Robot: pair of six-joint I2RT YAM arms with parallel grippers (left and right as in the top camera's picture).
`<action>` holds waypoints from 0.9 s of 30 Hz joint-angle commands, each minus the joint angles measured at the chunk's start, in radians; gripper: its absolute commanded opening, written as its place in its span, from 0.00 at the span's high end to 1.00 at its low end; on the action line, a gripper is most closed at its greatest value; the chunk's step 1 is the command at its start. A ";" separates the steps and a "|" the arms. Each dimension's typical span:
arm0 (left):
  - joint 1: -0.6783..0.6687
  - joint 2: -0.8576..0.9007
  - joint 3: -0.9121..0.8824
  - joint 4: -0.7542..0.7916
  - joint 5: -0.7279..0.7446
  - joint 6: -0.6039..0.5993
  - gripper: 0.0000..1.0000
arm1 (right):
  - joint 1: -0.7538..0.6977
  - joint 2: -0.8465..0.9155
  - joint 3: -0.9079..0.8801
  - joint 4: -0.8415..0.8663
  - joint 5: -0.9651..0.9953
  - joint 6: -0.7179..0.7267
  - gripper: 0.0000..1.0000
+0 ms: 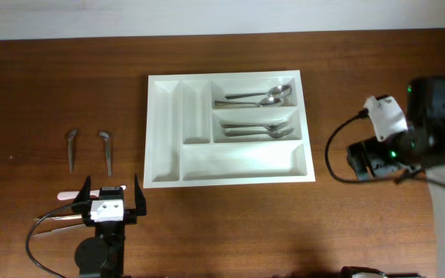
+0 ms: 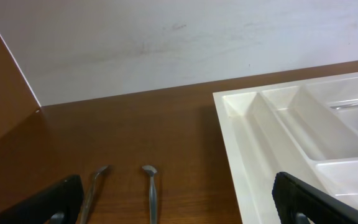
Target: Pack container
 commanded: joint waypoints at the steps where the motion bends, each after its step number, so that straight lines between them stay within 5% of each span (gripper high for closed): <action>1: 0.006 -0.009 -0.007 0.003 -0.011 -0.010 0.01 | -0.010 0.057 -0.005 0.019 -0.035 -0.108 0.04; 9: 0.006 -0.009 -0.007 0.003 -0.011 -0.010 0.01 | -0.087 0.129 -0.006 0.051 -0.143 -0.232 0.13; 10: 0.006 -0.009 -0.007 0.003 -0.011 -0.010 0.01 | -0.103 0.129 -0.007 0.060 -0.156 -0.248 0.12; 11: 0.006 -0.009 -0.007 0.003 -0.011 -0.010 0.01 | -0.125 0.129 -0.008 0.083 -0.159 -0.252 0.01; 27: 0.006 -0.009 -0.007 0.003 -0.011 -0.010 0.01 | -0.341 0.183 -0.137 0.342 -0.175 -0.105 0.01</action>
